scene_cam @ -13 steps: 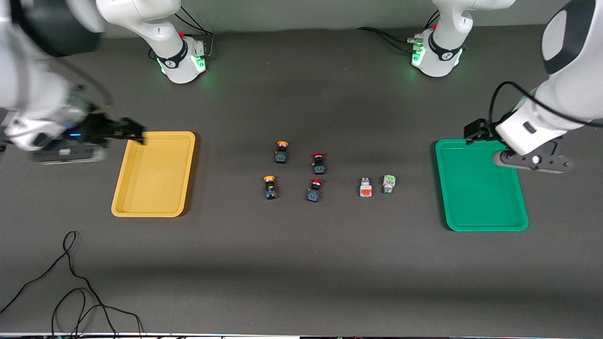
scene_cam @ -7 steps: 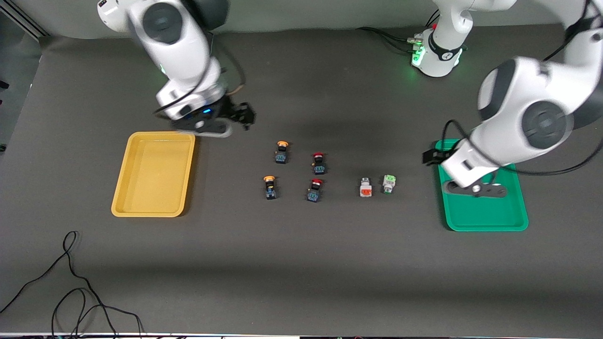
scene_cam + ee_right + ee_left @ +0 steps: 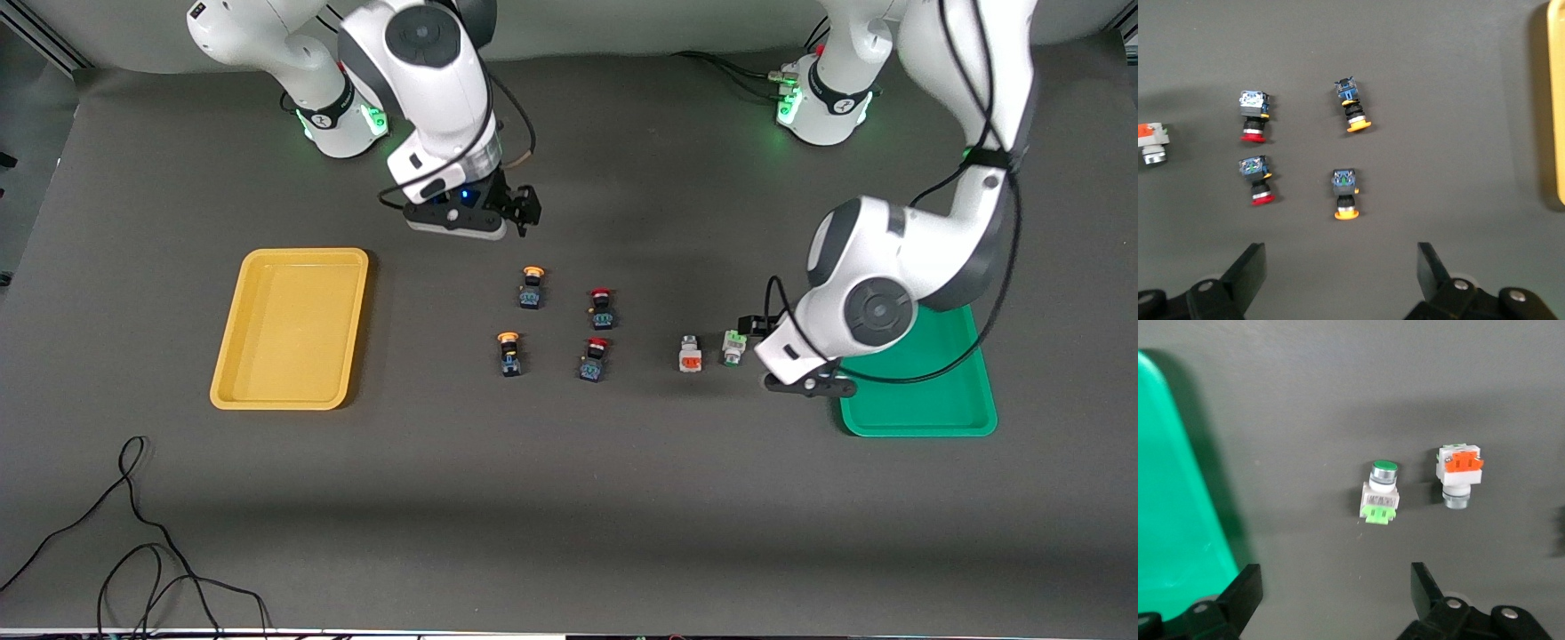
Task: Place green and yellow buttons in trays
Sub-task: 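Grasp the blue switch with the right gripper while the left gripper grasps the green switch, then carry the blue switch to the yellow tray while the left gripper carries green switch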
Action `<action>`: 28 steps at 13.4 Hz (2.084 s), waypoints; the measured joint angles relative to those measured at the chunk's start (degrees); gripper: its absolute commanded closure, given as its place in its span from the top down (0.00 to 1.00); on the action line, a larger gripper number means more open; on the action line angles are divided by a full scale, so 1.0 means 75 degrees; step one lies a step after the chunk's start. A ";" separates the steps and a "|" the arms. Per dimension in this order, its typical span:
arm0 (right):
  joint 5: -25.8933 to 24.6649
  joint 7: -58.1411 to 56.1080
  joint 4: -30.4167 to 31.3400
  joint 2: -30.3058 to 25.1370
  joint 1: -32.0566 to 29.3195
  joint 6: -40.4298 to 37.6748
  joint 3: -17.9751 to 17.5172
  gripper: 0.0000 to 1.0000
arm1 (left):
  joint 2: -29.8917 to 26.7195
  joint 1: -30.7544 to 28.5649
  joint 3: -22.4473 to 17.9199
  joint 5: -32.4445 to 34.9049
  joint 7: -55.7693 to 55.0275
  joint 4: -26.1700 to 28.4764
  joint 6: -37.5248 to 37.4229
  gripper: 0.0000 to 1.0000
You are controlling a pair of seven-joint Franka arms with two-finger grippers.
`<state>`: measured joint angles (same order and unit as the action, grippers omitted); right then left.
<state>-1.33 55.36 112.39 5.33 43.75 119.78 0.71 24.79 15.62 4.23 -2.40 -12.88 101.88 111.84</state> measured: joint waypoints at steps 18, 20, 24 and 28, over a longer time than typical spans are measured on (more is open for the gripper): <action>-0.0388 0.0094 0.1129 0.3201 0.0268 0.4404 0.0049 0.37 | 0.0698 0.0456 0.0067 -0.0017 -0.0451 0.1846 0.3583 0.00; -0.0390 0.0094 0.1035 0.3196 0.0266 0.4402 0.0060 0.37 | 0.0566 0.0450 0.0052 -0.0019 -0.0481 0.1790 0.3391 0.00; -0.0399 0.0094 0.0483 0.2798 0.0250 0.3278 0.0102 0.37 | -0.0680 0.0288 -0.0045 -0.0023 -0.0509 0.1265 0.1378 0.00; -0.0403 -0.0147 -0.1210 0.1783 0.0171 0.0016 0.0159 0.37 | -0.1940 -0.0329 -0.0127 0.0027 -0.0109 0.0269 -0.0999 0.00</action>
<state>-4.35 54.26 103.31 18.70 45.03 119.90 1.90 10.24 13.16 3.28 -2.20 -13.70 103.90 104.35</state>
